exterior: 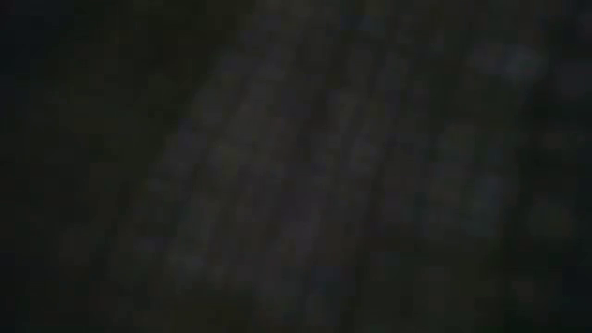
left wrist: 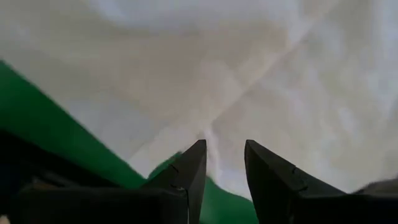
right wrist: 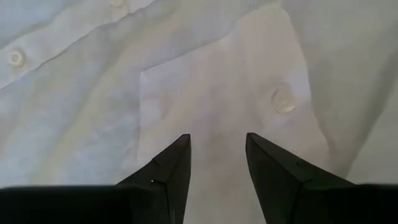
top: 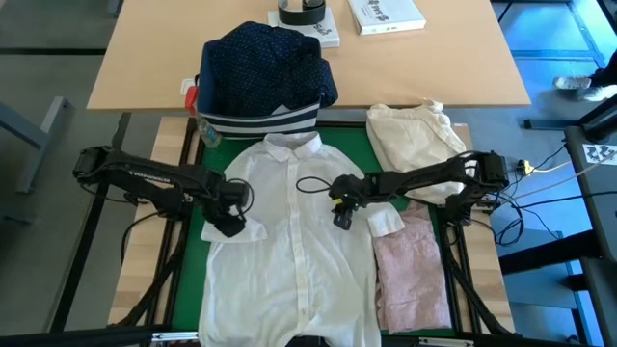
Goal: Fold laundry
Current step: Fold the white polo shirt
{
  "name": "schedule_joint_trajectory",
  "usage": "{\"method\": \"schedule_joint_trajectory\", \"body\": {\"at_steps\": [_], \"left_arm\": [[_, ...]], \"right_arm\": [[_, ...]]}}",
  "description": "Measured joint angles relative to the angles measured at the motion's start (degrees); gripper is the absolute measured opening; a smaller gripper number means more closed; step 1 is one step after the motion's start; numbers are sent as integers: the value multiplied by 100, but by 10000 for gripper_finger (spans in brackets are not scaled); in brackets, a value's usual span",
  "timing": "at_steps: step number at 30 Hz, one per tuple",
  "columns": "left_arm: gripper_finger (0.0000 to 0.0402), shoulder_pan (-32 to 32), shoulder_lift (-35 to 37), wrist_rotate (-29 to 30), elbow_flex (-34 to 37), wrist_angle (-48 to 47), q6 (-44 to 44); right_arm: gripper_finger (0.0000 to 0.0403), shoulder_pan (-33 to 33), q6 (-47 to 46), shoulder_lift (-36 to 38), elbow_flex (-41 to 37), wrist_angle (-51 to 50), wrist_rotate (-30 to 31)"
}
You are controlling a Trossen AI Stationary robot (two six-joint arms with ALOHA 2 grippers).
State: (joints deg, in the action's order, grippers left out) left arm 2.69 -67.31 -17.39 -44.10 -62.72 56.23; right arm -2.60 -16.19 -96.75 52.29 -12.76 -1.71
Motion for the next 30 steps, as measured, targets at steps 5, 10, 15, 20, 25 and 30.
{"method": "schedule_joint_trajectory", "body": {"at_steps": [5,10,15,20,25,30], "left_arm": [[119,237,-4,-89,500,-16,461],[148,385,-20,-91,867,-85,749],[157,385,-135,380,930,21,810],[157,386,-376,646,930,0,479],[156,383,-663,787,930,-88,38],[151,386,-989,697,931,-141,-219]], "right_arm": [[156,-2,1,-2,0,195,-3],[156,1,2,-3,0,287,-88],[156,-2,15,-4,0,306,-88],[156,-2,20,-4,0,398,-88],[156,-2,20,-4,0,456,-88],[156,-2,20,-4,0,459,-88]]}}
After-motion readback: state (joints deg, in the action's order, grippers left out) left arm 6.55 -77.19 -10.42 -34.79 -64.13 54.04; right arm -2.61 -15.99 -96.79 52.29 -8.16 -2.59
